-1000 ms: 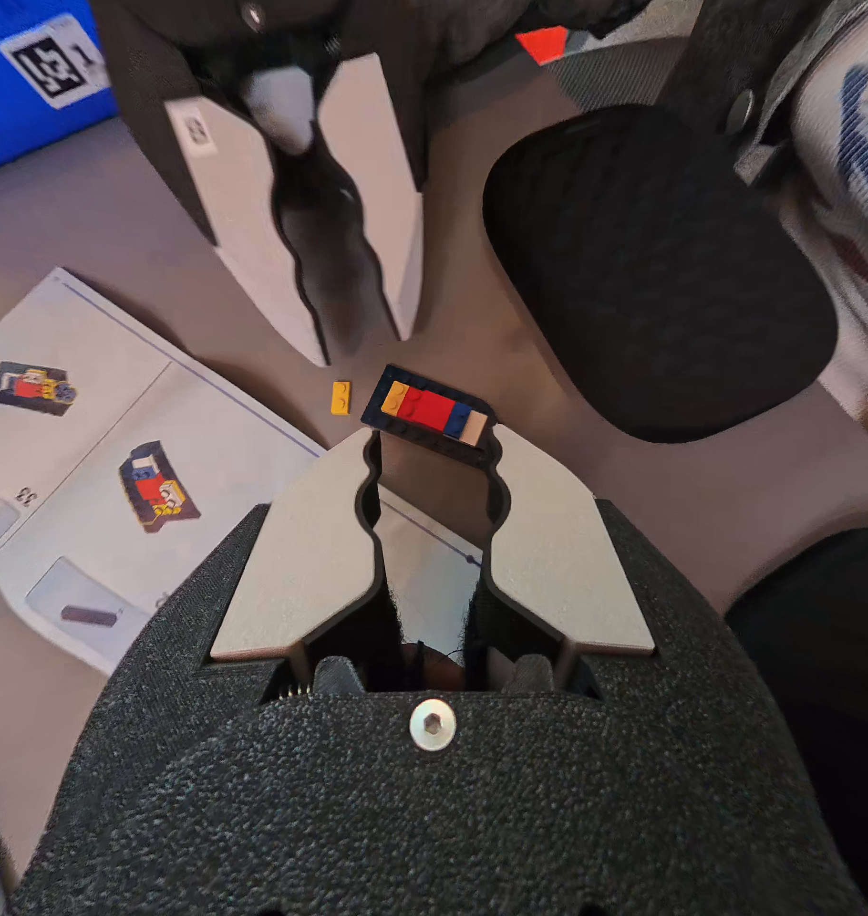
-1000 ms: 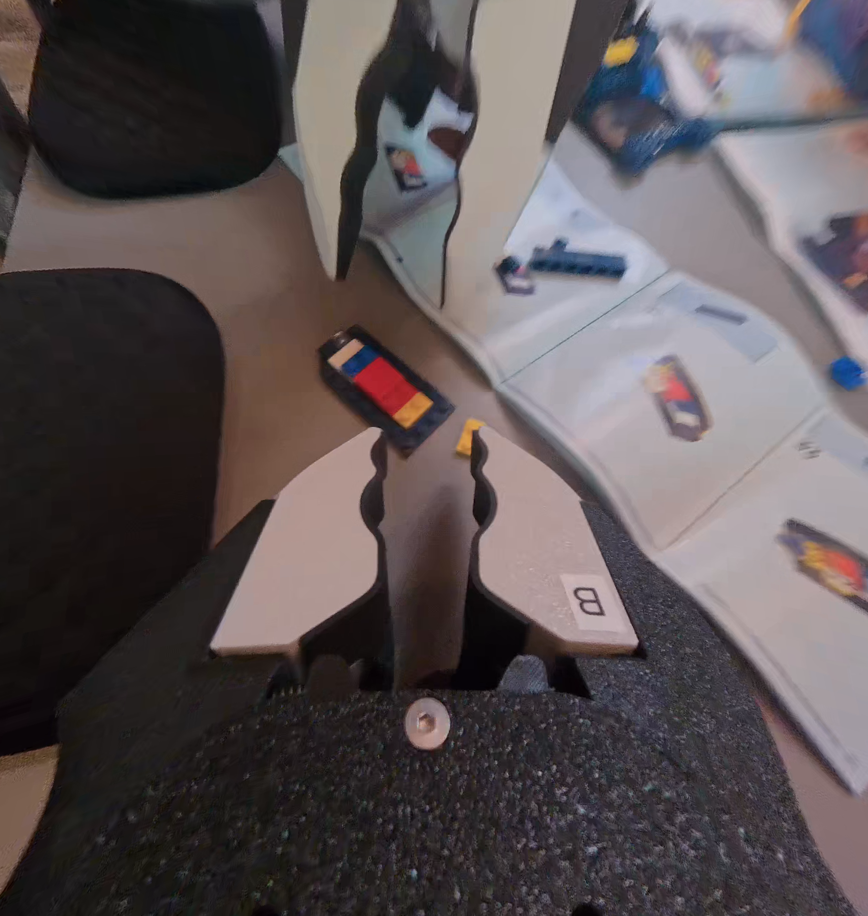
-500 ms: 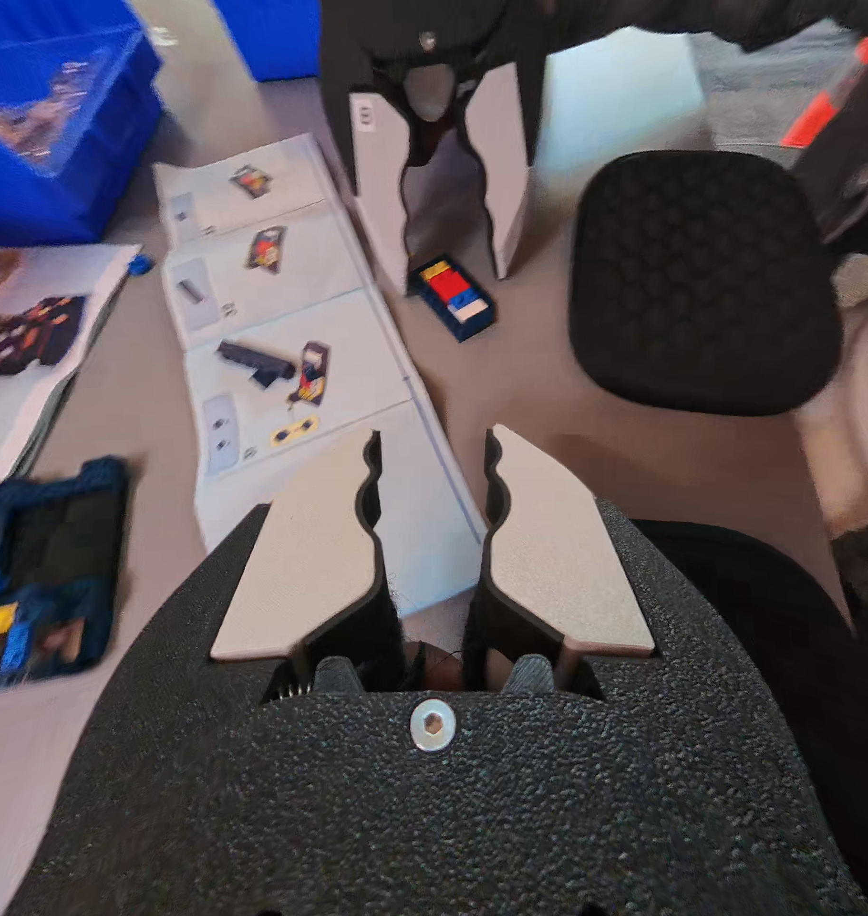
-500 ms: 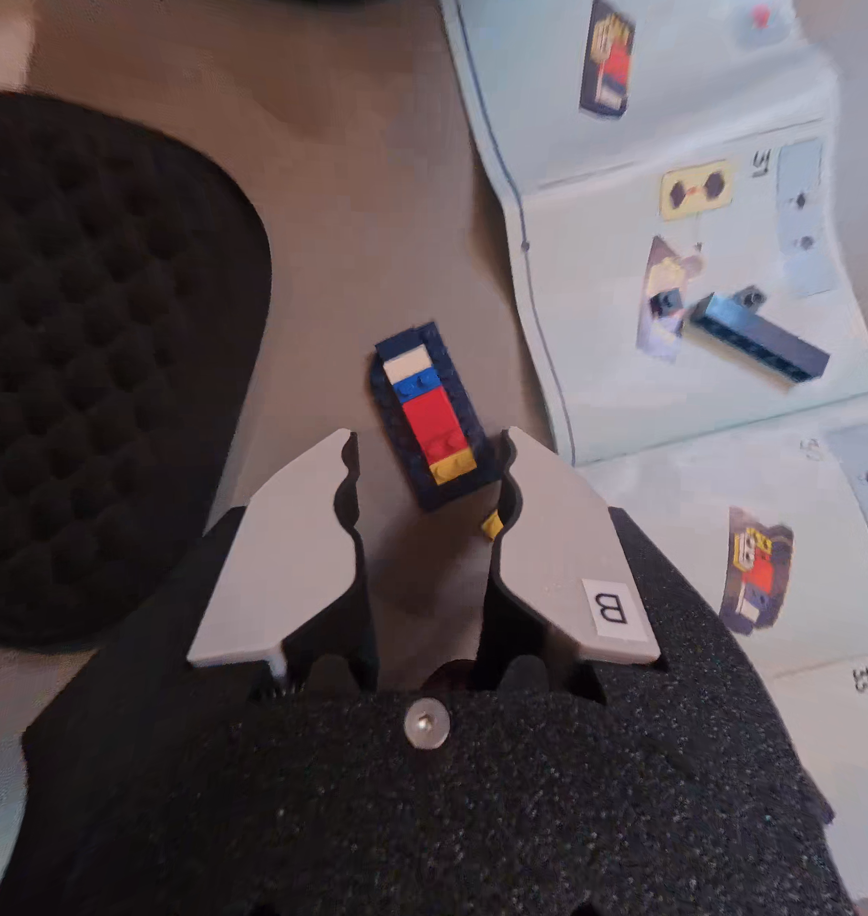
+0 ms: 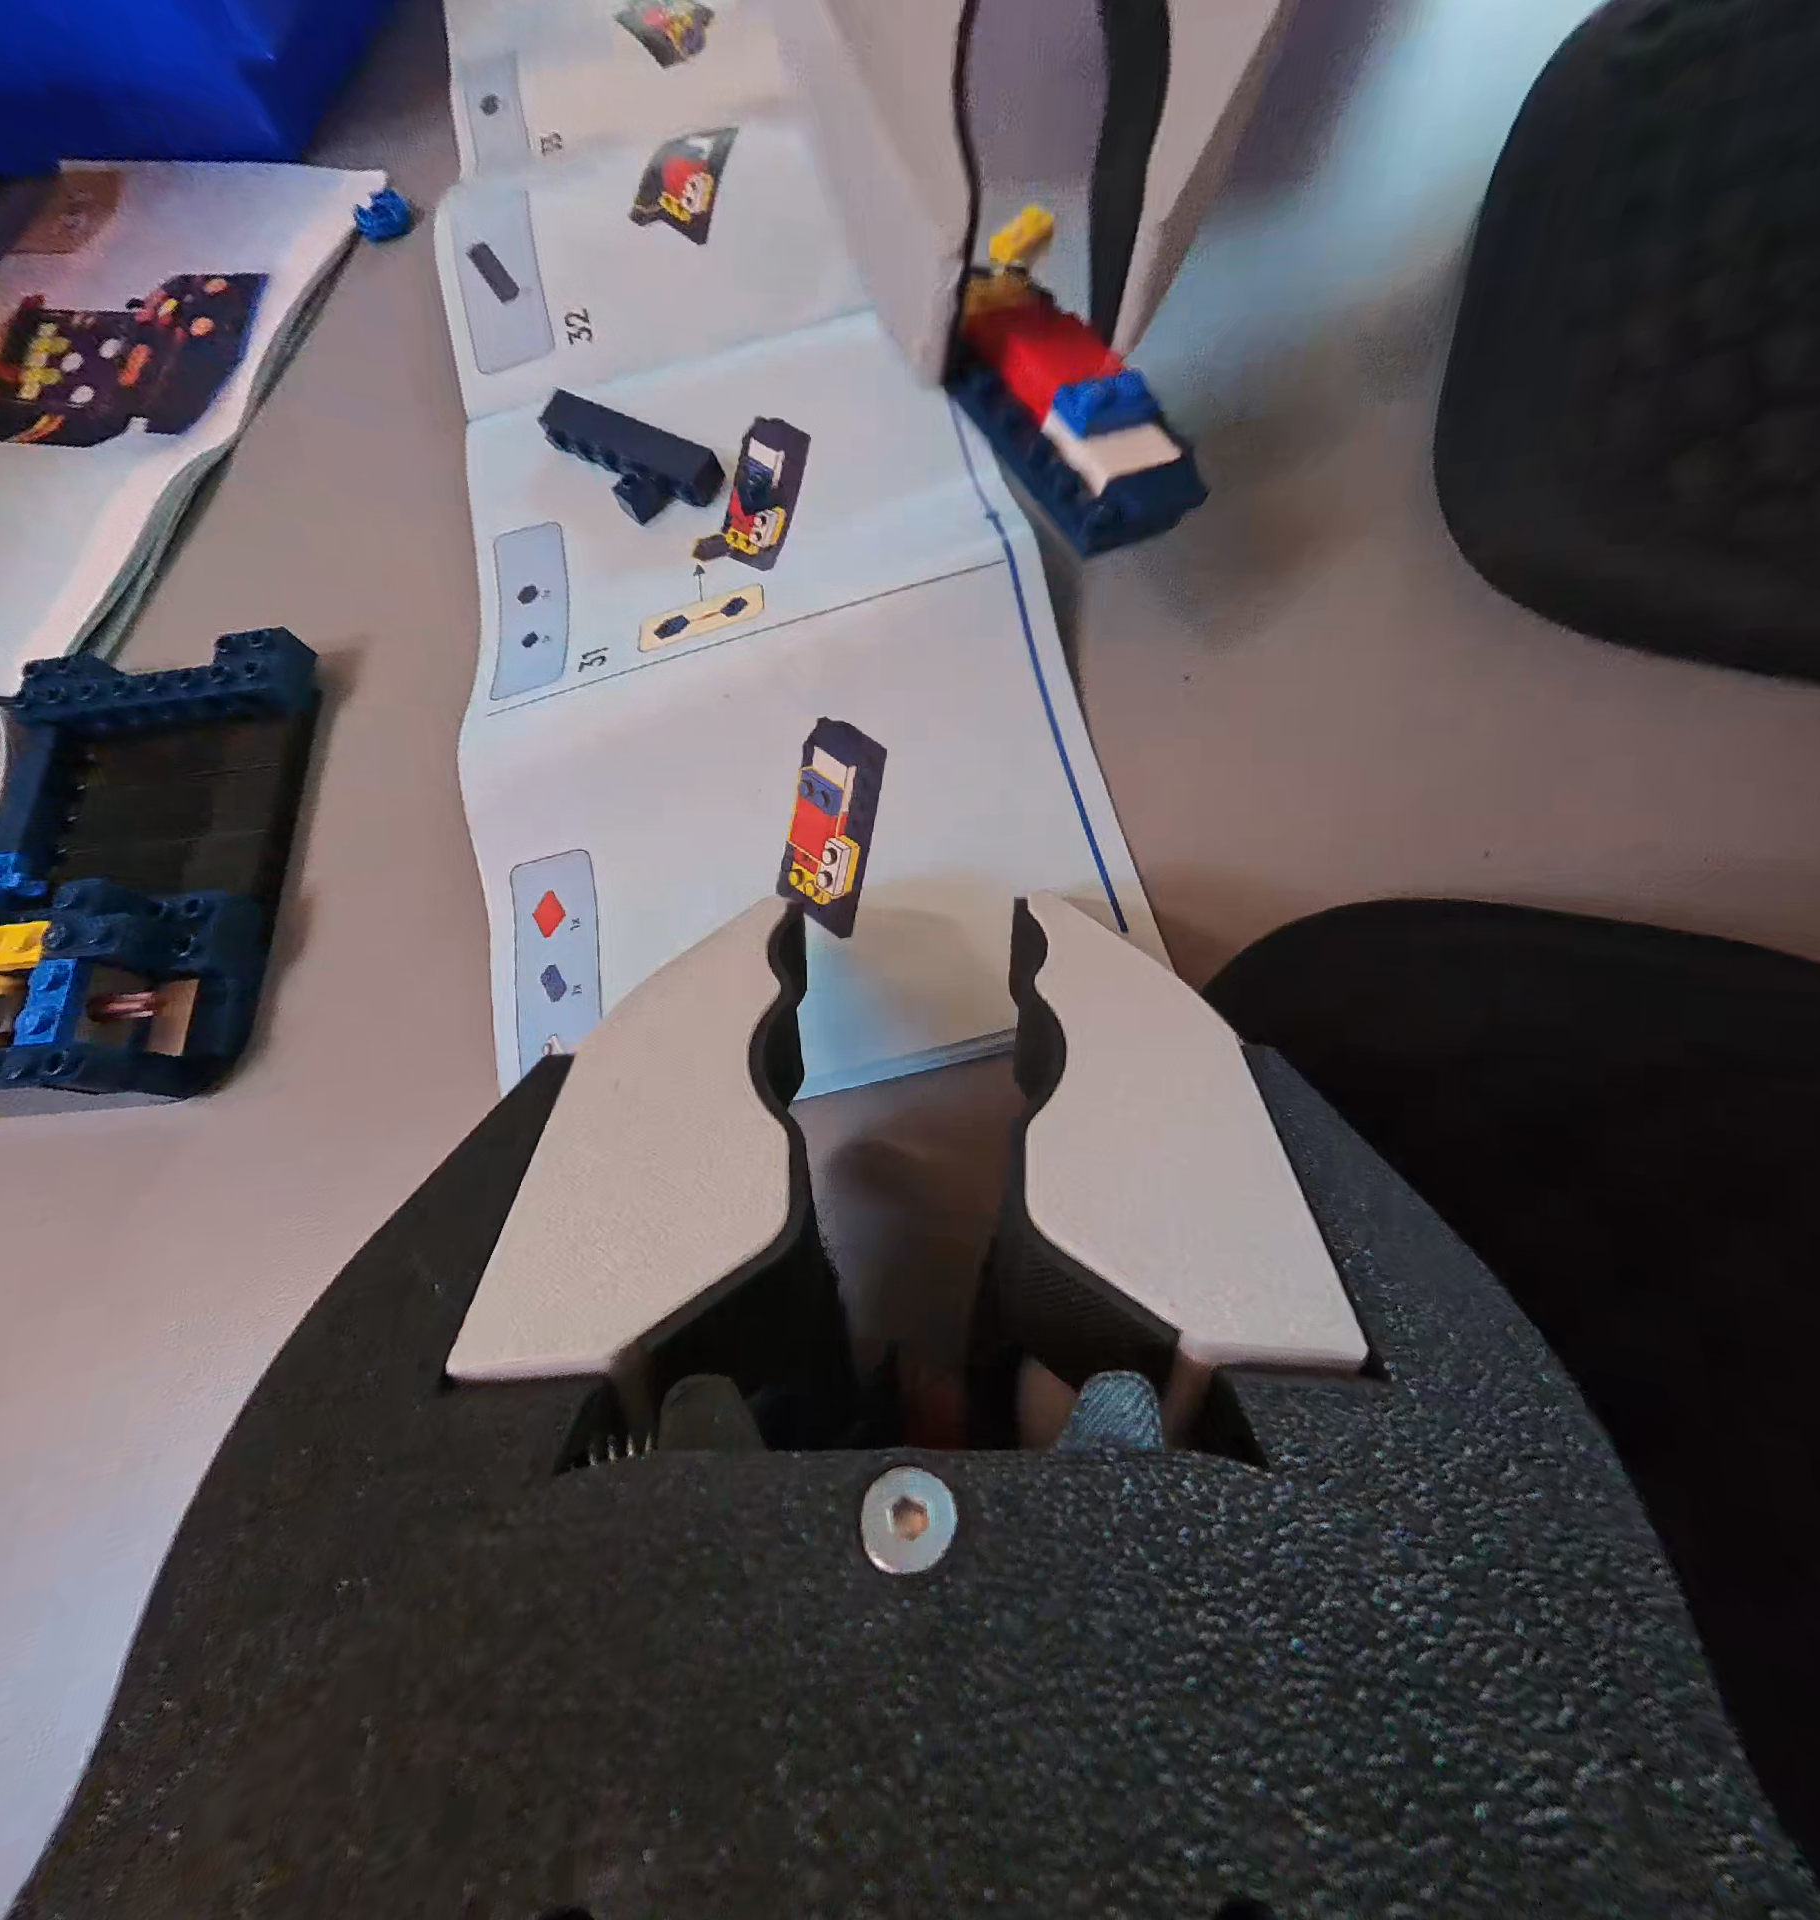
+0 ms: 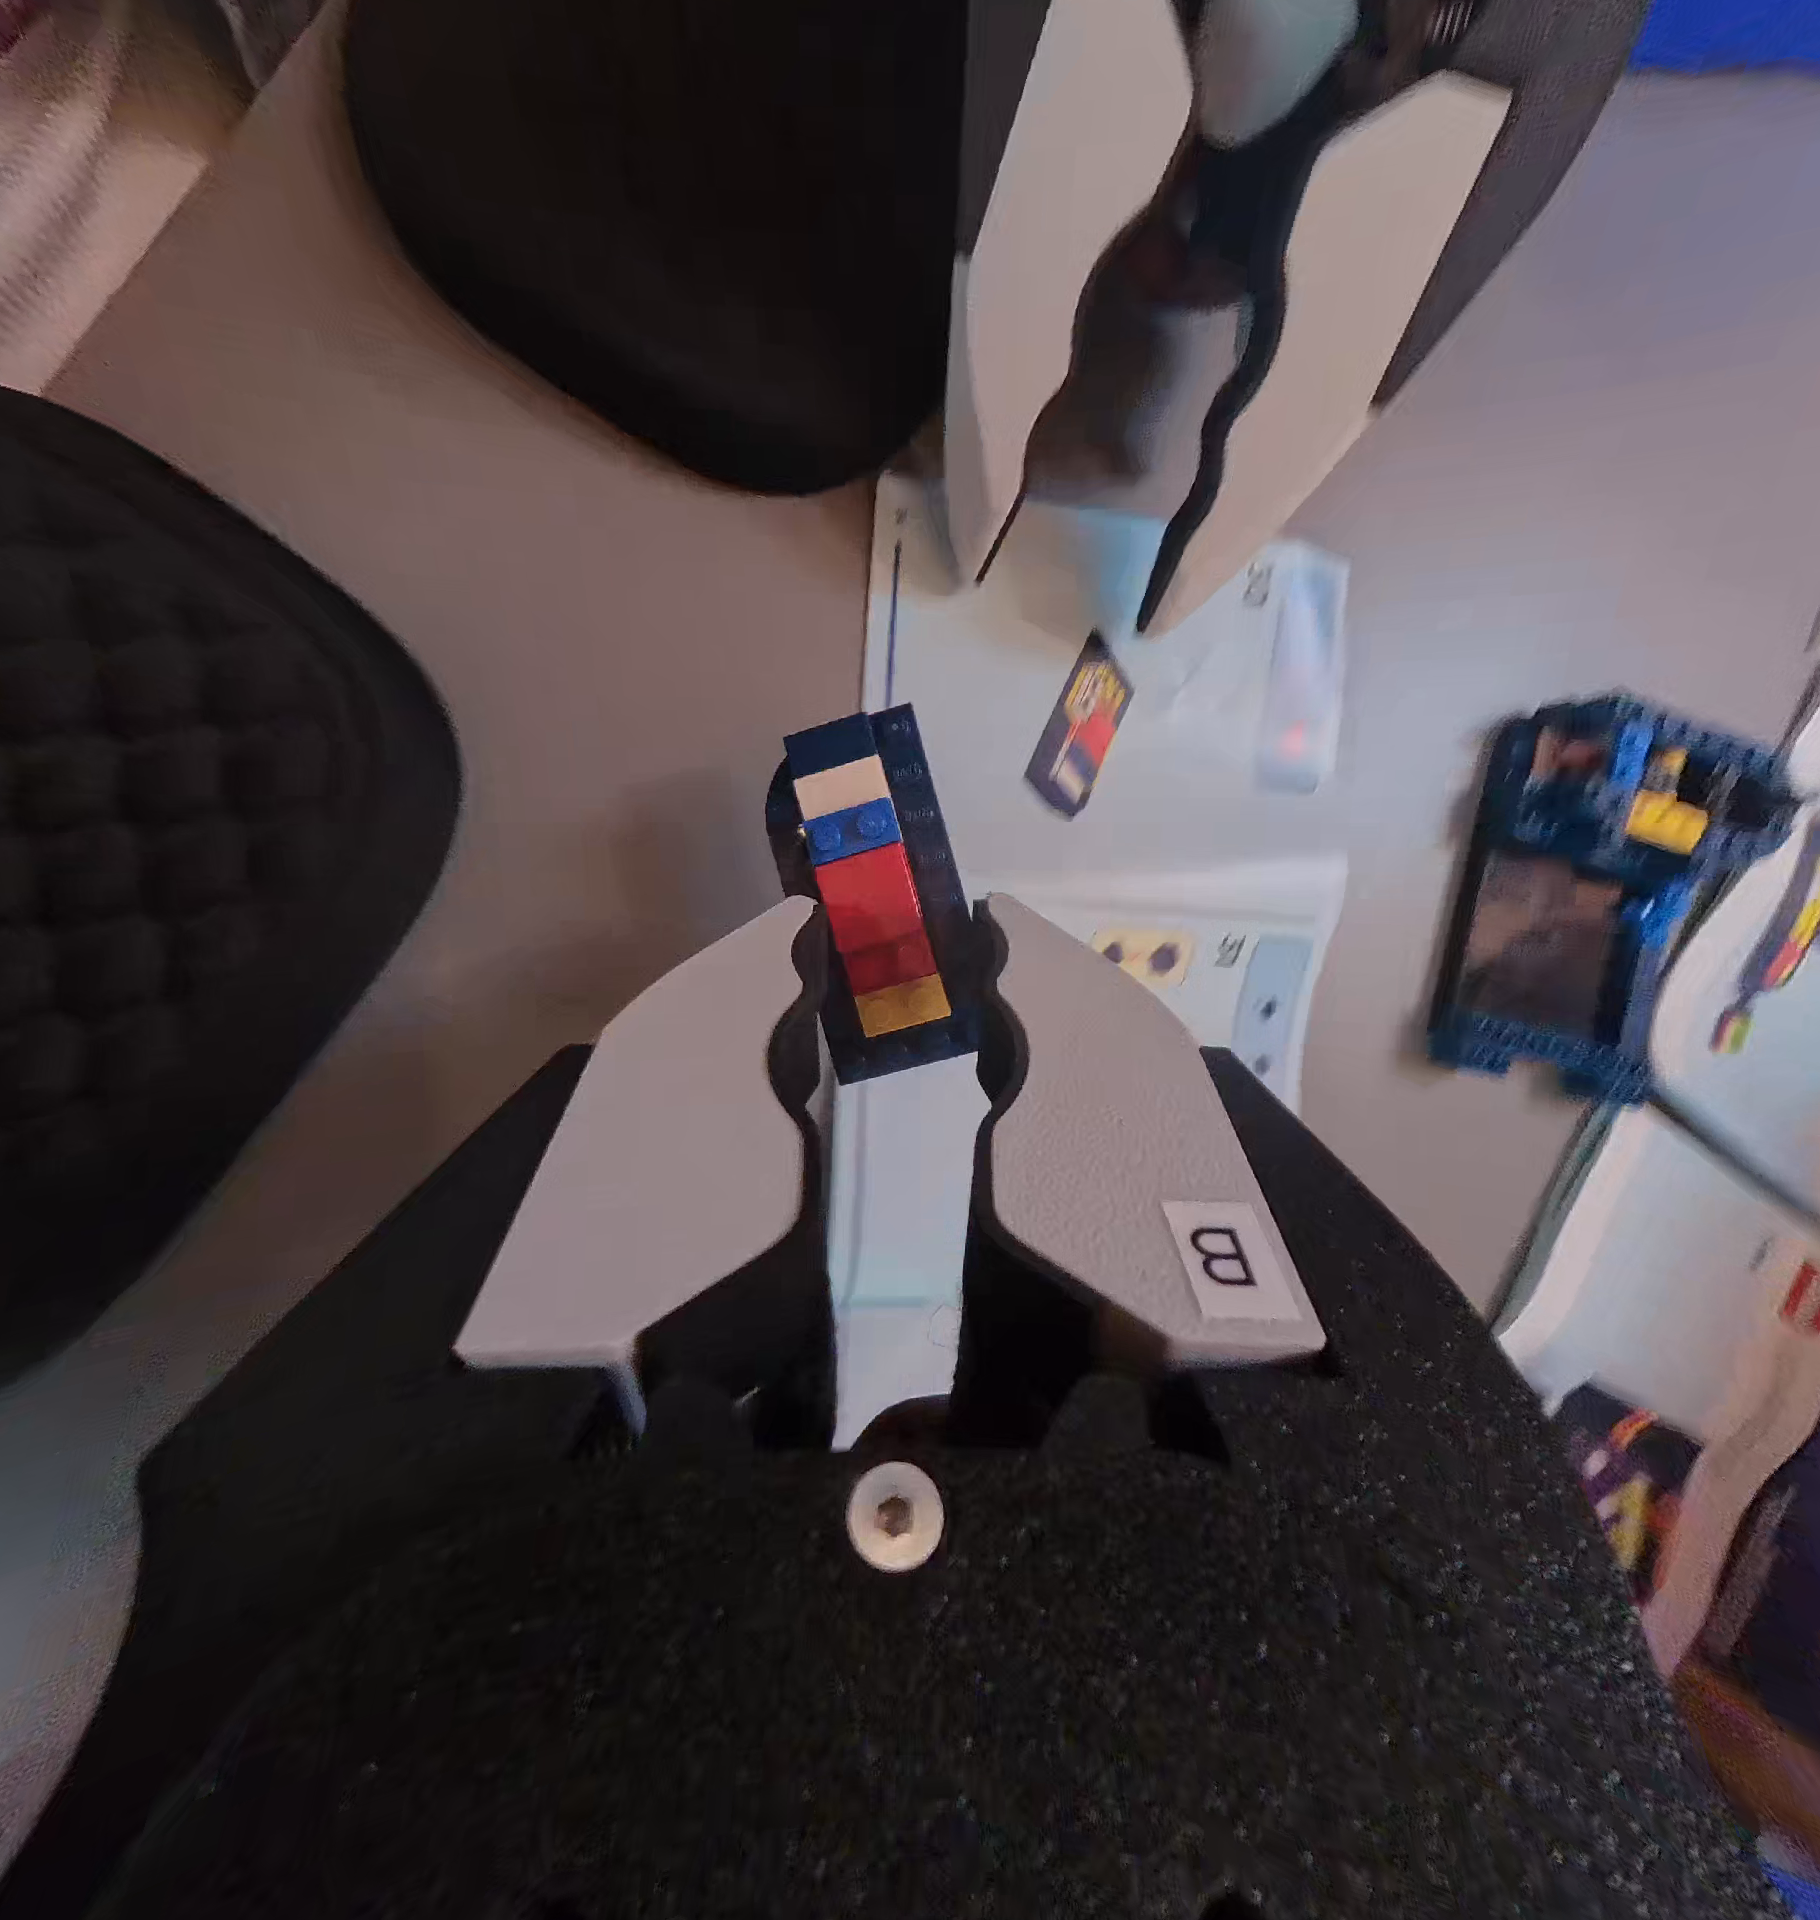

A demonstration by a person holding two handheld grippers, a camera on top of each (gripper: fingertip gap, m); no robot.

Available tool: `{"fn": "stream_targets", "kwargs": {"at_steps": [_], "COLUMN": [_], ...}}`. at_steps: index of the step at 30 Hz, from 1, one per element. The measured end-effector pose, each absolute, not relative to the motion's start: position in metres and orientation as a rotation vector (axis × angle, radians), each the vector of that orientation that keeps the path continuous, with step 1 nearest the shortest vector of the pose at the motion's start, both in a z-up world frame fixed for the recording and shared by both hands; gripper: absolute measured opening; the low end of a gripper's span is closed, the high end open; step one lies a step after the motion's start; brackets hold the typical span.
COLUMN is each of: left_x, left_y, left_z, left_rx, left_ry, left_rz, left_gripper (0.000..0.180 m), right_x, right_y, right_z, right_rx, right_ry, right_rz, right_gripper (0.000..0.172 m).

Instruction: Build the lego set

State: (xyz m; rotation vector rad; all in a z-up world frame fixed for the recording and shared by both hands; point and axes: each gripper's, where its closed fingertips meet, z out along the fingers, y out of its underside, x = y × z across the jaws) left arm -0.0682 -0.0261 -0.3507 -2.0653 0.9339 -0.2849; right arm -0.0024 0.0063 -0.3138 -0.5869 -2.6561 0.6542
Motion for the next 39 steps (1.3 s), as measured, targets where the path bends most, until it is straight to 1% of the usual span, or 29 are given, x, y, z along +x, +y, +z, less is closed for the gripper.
{"fn": "stream_targets", "kwargs": {"at_steps": [5, 6, 7, 8, 11, 13, 14, 15, 17, 19, 20, 21, 22, 24, 25, 27, 29, 30, 32, 33, 35, 37, 39], "left_x": [-0.062, -0.061, -0.061, -0.061, -0.065, -0.069, -0.071, -0.072, -0.069, -0.057, -0.04, -0.024, -0.018, -0.017, -0.021, -0.036, -0.057, -0.068, -0.085, -0.09, -0.093, -0.088, -0.088], "left_y": [-0.033, -0.034, -0.034, -0.034, -0.03, -0.026, -0.025, -0.024, -0.027, -0.033, -0.042, -0.052, -0.055, -0.056, -0.055, -0.05, -0.036, -0.029, -0.018, -0.014, -0.011, -0.016, -0.016], "left_z": [-0.352, -0.352, -0.352, -0.352, -0.349, -0.348, -0.348, -0.348, -0.351, -0.357, -0.353, -0.349, -0.345, -0.337, -0.332, -0.322, -0.315, -0.315, -0.319, -0.321, -0.331, -0.348, -0.354], "left_rx": [-2.058, -2.055, -2.055, -2.054, -2.054, -2.07, -2.081, -2.094, -2.119, -2.134, -2.08, -1.993, -1.92, -1.84, -1.836, -1.843, -1.867, -1.891, -1.93, -1.95, -2.013, -2.102, -2.138], "left_ry": [0.989, 1.001, 1.003, 1.002, 0.954, 0.899, 0.875, 0.856, 0.877, 0.962, 1.061, 1.188, 1.255, 1.254, 1.194, 1.062, 0.898, 0.835, 0.757, 0.726, 0.724, 0.82, 0.834], "left_rz": [-0.352, -0.355, -0.35, -0.347, -0.334, -0.338, -0.348, -0.358, -0.389, -0.444, -0.528, -0.585, -0.552, -0.525, -0.546, -0.584, -0.548, -0.504, -0.387, -0.339, -0.288, -0.261, -0.242], "left_gripper": [0.036, 0.036, 0.036, 0.036, 0.039, 0.047, 0.049, 0.051, 0.052, 0.055, 0.043, 0.039, 0.041, 0.041, 0.04, 0.039, 0.039, 0.039, 0.038, 0.038, 0.038, 0.038, 0.037], "right_x": [-0.047, -0.058, -0.065, -0.068, -0.047, -0.025, -0.016, -0.013, -0.019, -0.034, -0.041, -0.046, -0.047, -0.048, -0.05, -0.054, -0.055, -0.057, -0.06, -0.06, -0.059, -0.049, -0.042], "right_y": [0.001, 0.003, 0.005, 0.006, 0.0, -0.008, -0.012, -0.014, -0.013, -0.017, -0.02, -0.029, -0.038, -0.037, -0.032, -0.018, -0.011, -0.013, -0.023, -0.023, -0.017, -0.019, -0.01], "right_z": [-0.325, -0.322, -0.317, -0.311, -0.303, -0.314, -0.323, -0.333, -0.346, -0.34, -0.338, -0.337, -0.337, -0.342, -0.341, -0.334, -0.333, -0.334, -0.342, -0.352, -0.355, -0.356, -0.353], "right_rx": [-0.281, -0.264, -0.287, -0.356, -0.765, -1.203, -1.37, -1.464, -1.521, -1.494, -1.48, -1.431, -1.36, -1.285, -1.273, -1.31, -1.399, -1.424, -1.439, -1.443, -1.322, -1.262, -1.225], "right_ry": [-2.649, -2.61, -2.573, -2.55, -2.59, -2.627, -2.631, -2.603, -2.525, -2.433, -2.41, -2.421, -2.456, -2.487, -2.456, -2.33, -2.251, -2.223, -2.211, -2.225, -2.24, -2.353, -2.418], "right_rz": [0.496, 0.452, 0.446, 0.494, 0.805, 1.006, 1.061, 1.082, 1.073, 1.148, 1.182, 1.228, 1.257, 1.166, 1.135, 1.109, 1.054, 1.036, 0.979, 0.883, 0.75, 0.754, 0.76], "right_gripper": [0.027, 0.033, 0.042, 0.046, 0.044, 0.057, 0.074, 0.076, 0.077, 0.081, 0.084, 0.086, 0.086, 0.085, 0.082, 0.064, 0.062, 0.064, 0.064, 0.061, 0.037, 0.036, 0.036]}}
